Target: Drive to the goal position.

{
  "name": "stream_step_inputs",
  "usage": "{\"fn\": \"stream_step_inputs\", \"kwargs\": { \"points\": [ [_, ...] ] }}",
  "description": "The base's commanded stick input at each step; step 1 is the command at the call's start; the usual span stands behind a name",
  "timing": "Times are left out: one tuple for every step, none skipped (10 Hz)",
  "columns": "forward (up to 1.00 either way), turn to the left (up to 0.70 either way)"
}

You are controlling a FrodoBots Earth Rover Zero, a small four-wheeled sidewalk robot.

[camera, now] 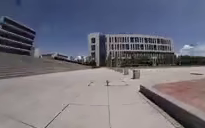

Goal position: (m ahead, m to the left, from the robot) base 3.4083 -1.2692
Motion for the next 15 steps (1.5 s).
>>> {"fn": "stream_step_inputs", "kwargs": {
  "points": [
    [0.7,0.08],
    [0.7,0.02],
    [0.7,0.0],
    [0.7,0.0],
    [0.7,0.0],
    [0.7,0.0],
    [0.7,0.0],
    [0.7,0.0],
    [0.7,0.0],
    [0.7,0.0],
    [0.7,0.0],
    [0.7,0.0],
    [0.7,0.0],
    [0.7,0.0],
    [0.7,0.0]
  ]
}}
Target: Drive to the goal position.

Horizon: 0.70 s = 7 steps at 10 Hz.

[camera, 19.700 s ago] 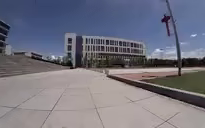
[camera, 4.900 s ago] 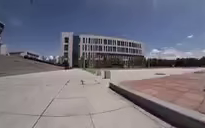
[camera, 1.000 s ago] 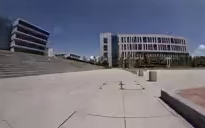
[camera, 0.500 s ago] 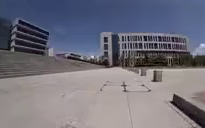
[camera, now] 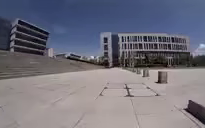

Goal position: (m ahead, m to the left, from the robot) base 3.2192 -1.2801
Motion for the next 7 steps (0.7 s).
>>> {"fn": "stream_step_inputs", "kwargs": {
  "points": [
    [0.7,0.0],
    [0.7,0.0],
    [0.7,0.0],
    [0.7,-0.08],
    [0.7,-0.23],
    [0.7,-0.24],
    [0.7,-0.24]
  ]
}}
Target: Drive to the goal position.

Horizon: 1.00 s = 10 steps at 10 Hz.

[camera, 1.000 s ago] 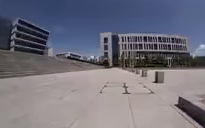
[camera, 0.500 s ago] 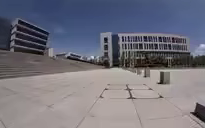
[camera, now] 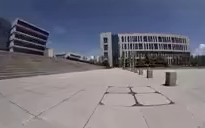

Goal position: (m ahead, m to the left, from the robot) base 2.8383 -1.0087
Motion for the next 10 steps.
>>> {"fn": "stream_step_inputs", "kwargs": {
  "points": [
    [0.7,-0.23],
    [0.7,-0.23],
    [0.7,-0.22],
    [0.7,-0.22],
    [0.7,-0.22],
    [0.7,-0.22],
    [0.7,-0.22],
    [0.7,-0.22],
    [0.7,-0.22],
    [0.7,-0.22]
  ]
}}
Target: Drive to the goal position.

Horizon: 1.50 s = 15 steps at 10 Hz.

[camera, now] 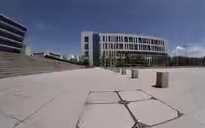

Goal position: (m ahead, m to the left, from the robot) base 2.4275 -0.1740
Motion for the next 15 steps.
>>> {"fn": "stream_step_inputs", "kwargs": {
  "points": [
    [0.7,-0.22],
    [0.7,-0.22],
    [0.7,-0.22],
    [0.7,-0.22],
    [0.7,-0.22],
    [0.7,-0.2],
    [0.7,-0.14],
    [0.7,-0.03],
    [0.7,0.0],
    [0.7,0.0],
    [0.7,0.0],
    [0.7,0.0],
    [0.63,0.0],
    [0.57,0.0],
    [0.56,0.0]
  ]
}}
